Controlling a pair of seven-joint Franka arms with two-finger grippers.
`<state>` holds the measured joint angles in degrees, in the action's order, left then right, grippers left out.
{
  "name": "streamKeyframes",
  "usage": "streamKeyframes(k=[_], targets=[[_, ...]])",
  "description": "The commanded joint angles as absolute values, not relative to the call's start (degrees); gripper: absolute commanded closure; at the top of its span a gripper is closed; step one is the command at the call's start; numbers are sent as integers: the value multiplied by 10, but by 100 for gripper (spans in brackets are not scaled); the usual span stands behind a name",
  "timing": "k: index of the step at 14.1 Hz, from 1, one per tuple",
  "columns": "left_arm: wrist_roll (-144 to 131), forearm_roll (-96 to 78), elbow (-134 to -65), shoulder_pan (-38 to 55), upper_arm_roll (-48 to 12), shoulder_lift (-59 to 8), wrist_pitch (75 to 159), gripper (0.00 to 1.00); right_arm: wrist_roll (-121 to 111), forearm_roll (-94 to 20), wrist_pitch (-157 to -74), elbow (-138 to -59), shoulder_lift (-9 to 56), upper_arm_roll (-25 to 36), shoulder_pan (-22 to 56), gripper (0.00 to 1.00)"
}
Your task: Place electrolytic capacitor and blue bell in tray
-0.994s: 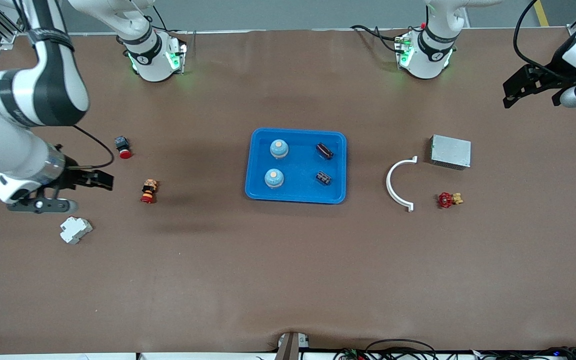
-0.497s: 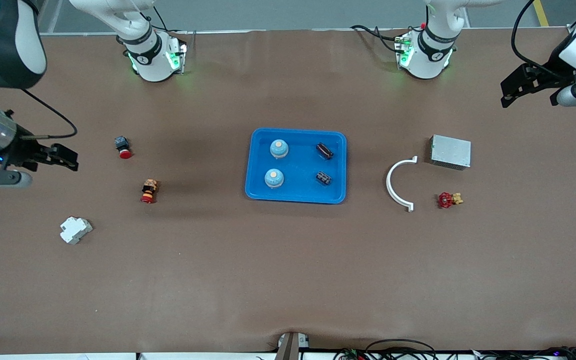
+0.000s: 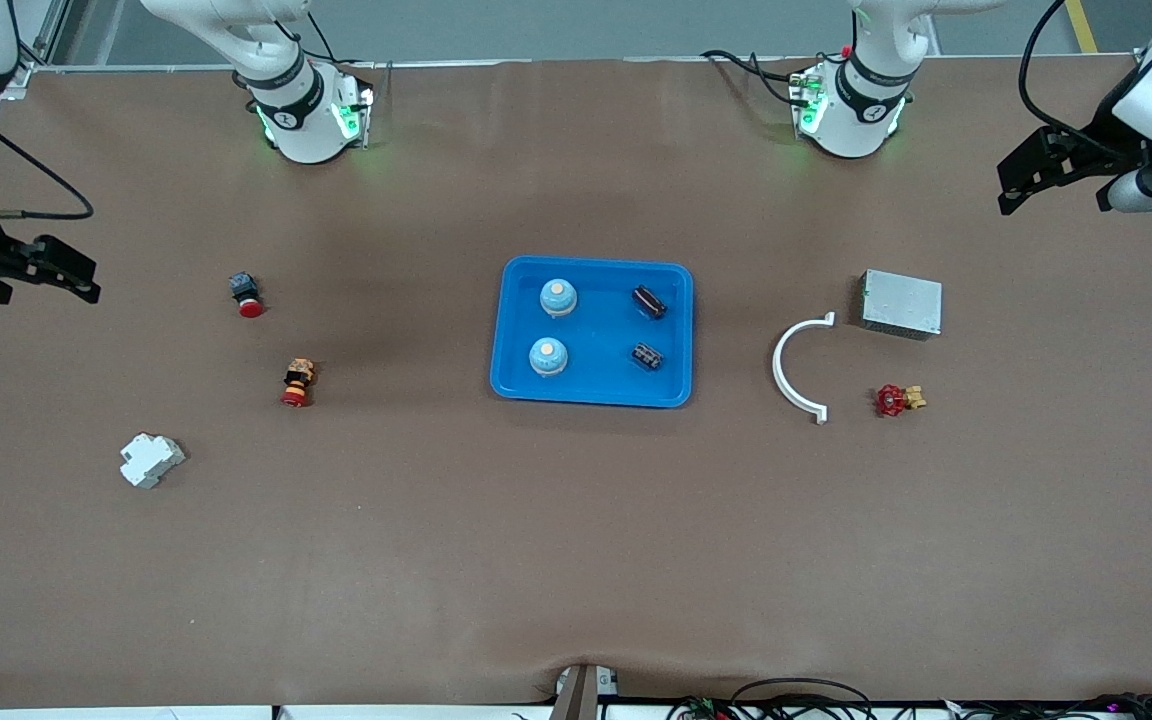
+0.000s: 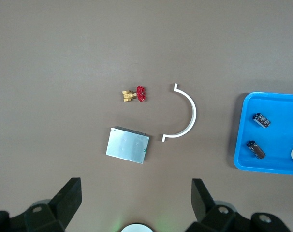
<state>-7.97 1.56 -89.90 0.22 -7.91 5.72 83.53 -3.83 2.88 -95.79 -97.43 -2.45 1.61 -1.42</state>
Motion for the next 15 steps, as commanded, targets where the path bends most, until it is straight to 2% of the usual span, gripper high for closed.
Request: streamKeyframes(k=[1,5,15], targets=[[-83,15,-896,2,-81,62,820,0,-38,19,-912,-934,-30,7,-25,0],[-82,17,-896,2,-83,63,813,0,-37,18,-870,-883,-26,7,-26,0],[-85,14,-930,0,-81,86,825,0,-12,-19,-853,-875,-26,7,-32,0]])
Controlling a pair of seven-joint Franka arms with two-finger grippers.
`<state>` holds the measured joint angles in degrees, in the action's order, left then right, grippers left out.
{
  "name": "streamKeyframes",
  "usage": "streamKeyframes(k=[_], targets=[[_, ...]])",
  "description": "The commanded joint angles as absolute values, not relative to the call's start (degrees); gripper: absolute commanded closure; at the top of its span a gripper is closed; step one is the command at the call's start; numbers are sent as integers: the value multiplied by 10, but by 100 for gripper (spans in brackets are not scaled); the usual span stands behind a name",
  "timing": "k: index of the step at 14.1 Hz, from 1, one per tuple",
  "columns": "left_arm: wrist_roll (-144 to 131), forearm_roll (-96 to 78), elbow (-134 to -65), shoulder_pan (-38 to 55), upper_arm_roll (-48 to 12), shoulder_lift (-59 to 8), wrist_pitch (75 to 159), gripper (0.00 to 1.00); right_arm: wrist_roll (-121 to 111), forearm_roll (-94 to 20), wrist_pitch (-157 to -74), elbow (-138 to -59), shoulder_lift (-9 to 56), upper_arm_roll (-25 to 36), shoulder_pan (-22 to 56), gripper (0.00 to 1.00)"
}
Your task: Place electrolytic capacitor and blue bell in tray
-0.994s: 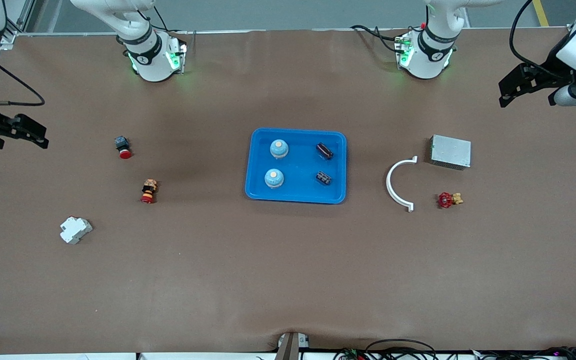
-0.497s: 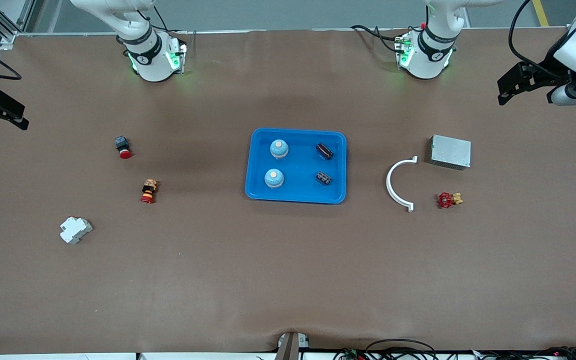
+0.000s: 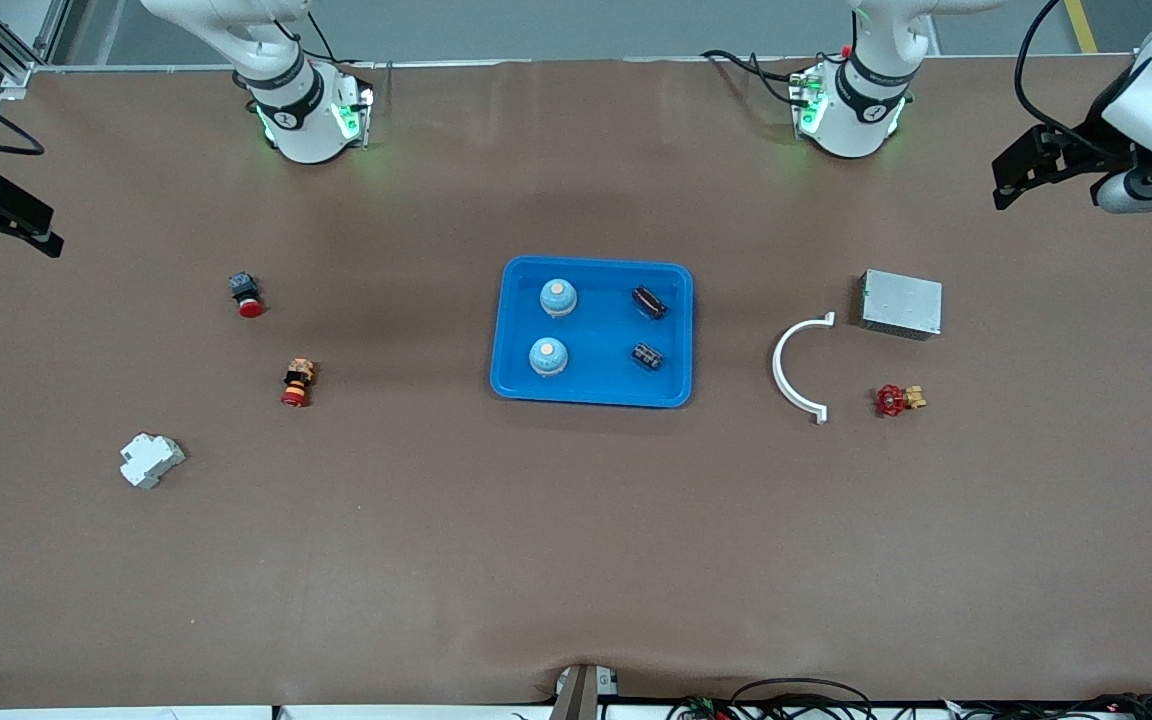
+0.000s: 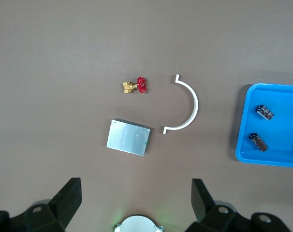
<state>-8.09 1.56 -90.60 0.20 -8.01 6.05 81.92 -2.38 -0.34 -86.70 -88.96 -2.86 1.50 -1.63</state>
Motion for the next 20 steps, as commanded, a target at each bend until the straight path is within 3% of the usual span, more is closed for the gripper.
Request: streamKeyframes(k=[1,20], targets=[[-86,14,-931,-3,-81,86,830,0,-11,-20,-852,-875,-26,7,-32,0],[-74,10,-902,-7,-80,64,824,0,-30,3,-840,-858,-27,5,-30,0]])
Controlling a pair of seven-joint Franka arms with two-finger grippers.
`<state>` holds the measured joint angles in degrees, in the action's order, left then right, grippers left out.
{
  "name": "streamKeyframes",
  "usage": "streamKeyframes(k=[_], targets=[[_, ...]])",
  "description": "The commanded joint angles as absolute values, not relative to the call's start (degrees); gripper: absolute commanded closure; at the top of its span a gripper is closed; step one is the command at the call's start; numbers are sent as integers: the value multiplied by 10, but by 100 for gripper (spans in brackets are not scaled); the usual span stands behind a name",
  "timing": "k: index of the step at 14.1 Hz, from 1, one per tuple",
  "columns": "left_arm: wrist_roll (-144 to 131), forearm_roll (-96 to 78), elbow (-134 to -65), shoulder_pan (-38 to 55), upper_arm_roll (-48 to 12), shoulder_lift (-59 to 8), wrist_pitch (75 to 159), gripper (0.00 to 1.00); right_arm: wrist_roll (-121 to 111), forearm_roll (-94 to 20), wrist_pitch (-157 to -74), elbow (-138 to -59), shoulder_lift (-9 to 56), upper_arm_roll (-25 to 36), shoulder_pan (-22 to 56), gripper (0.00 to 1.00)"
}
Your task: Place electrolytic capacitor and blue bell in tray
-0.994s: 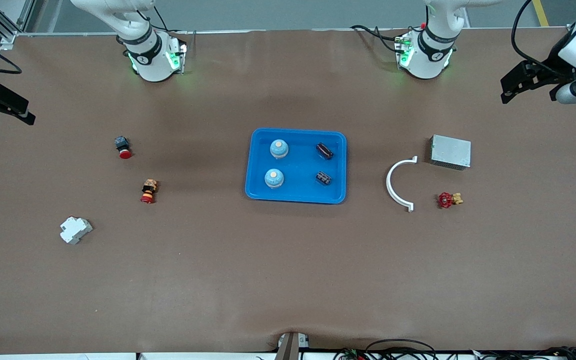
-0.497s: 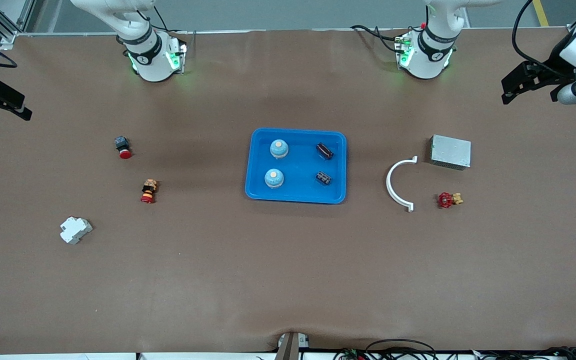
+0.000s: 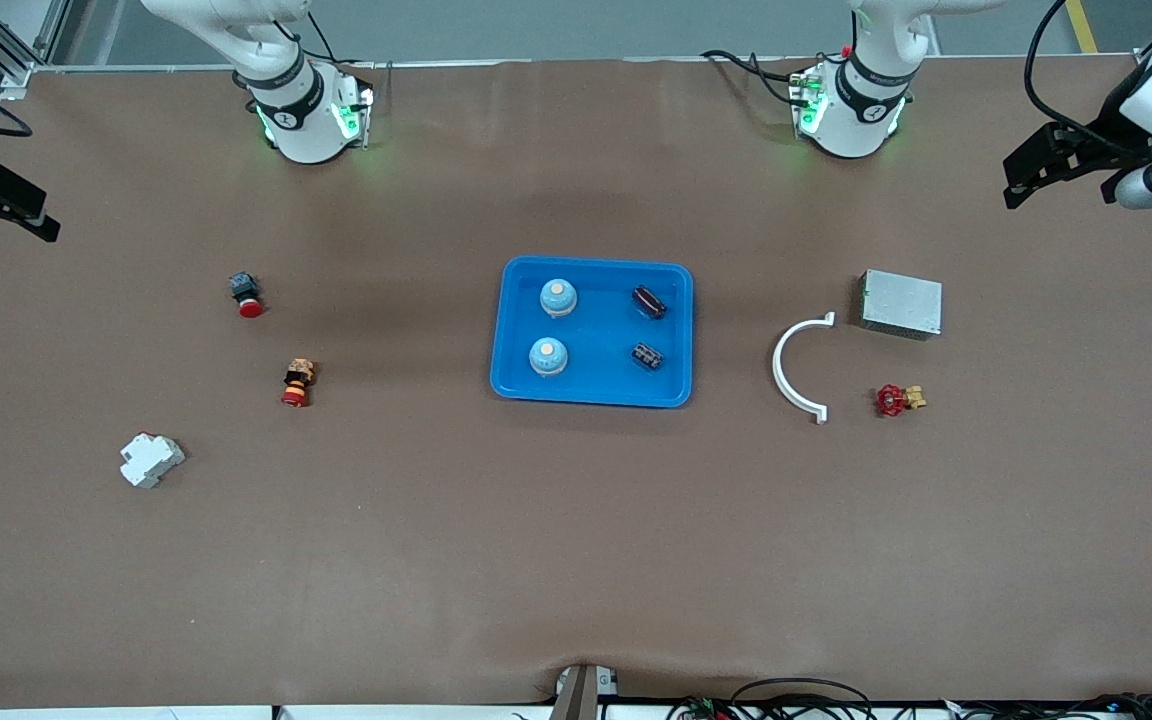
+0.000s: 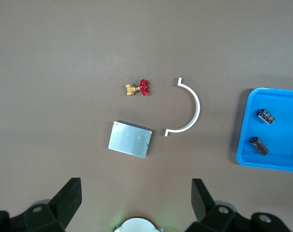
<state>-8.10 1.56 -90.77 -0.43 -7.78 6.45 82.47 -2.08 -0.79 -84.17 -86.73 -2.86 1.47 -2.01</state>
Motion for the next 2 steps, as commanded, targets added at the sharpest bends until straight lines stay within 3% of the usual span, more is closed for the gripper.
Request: streamKeyframes(k=[1,2], targets=[[-75,10,-902,-7,-79,65,823,0,-30,4,-839,-858,-27,4,-30,0],[-76,9,-902,-8,-79,65,824,0,-30,3,-840,-858,-27,4,-30,0]])
